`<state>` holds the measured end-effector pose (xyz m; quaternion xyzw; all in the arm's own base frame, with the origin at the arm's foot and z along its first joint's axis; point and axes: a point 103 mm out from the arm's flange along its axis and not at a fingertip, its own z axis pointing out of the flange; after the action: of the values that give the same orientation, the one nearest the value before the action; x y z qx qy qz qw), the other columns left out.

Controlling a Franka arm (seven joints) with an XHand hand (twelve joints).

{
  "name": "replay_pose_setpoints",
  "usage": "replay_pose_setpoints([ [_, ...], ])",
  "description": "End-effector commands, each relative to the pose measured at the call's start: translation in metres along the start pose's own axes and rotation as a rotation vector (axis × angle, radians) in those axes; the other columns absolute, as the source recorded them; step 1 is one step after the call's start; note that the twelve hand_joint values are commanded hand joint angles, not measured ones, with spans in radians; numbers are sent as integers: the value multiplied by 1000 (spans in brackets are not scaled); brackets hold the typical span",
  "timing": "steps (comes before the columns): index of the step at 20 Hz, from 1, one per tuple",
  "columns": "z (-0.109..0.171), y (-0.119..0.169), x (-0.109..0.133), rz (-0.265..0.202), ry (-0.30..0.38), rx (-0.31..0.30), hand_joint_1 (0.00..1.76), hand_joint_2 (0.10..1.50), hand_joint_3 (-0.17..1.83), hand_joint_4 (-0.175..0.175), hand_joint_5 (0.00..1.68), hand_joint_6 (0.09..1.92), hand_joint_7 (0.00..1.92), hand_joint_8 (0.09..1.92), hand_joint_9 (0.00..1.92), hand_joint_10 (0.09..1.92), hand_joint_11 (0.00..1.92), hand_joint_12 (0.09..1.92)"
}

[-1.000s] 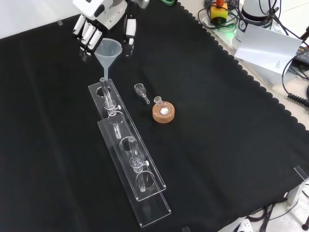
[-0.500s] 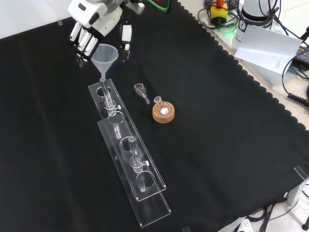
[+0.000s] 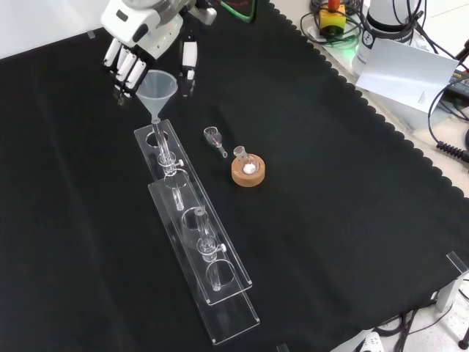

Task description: Put the funnel back on the funnel stand.

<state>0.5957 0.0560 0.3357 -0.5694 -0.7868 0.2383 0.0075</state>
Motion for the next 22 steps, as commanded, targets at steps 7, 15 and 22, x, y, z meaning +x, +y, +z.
replay_pose_setpoints([
  [7, 14, 16, 1, -8, 13, 14, 741, 1051, -175, -46, 466, 482, 387, 665, 719, 538, 371, 1319],
  [15, 19, 19, 3, -16, 12, 23, 740, 1050, -175, -55, 393, 427, 354, 671, 688, 542, 367, 1321],
  [22, 25, 26, 6, -13, 8, 44, 739, 1050, -175, -56, 396, 342, 331, 696, 661, 573, 362, 1324],
])
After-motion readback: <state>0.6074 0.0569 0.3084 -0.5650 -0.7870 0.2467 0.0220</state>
